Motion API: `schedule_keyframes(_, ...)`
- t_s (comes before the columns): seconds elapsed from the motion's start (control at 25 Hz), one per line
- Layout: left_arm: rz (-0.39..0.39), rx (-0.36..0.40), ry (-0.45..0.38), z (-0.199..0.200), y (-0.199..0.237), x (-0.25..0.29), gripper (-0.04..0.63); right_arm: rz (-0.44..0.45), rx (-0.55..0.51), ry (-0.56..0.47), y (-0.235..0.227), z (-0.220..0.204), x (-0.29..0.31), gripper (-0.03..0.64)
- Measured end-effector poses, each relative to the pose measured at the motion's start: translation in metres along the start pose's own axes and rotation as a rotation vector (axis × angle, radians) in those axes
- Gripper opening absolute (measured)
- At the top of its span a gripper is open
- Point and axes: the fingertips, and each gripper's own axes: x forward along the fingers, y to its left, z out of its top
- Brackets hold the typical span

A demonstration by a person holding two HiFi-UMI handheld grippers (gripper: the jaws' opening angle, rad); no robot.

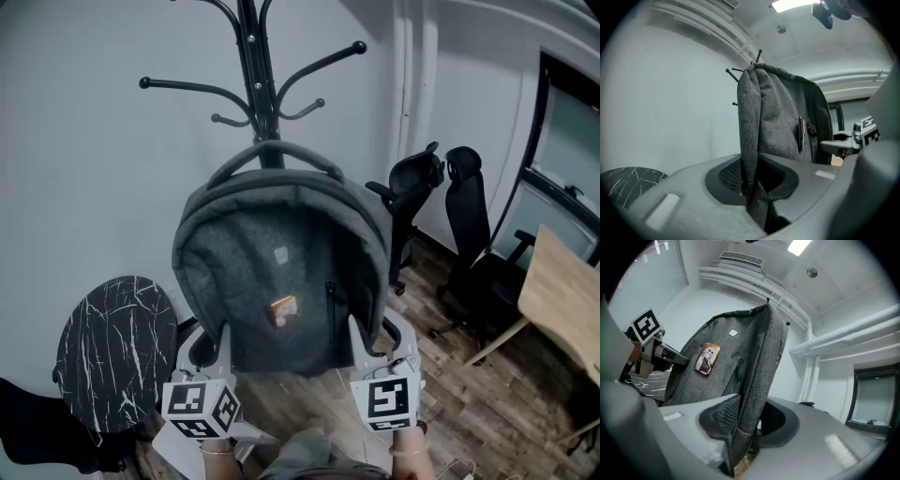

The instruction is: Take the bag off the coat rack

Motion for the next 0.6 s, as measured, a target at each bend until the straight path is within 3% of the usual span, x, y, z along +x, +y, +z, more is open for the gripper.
schedule_keyframes(0.6,0.030,-0.003,-0.005,-0.005,-0.043,-0.076,0.071,0.022,-0.012,-0.019,0.001,0.000,-0.081,0.114)
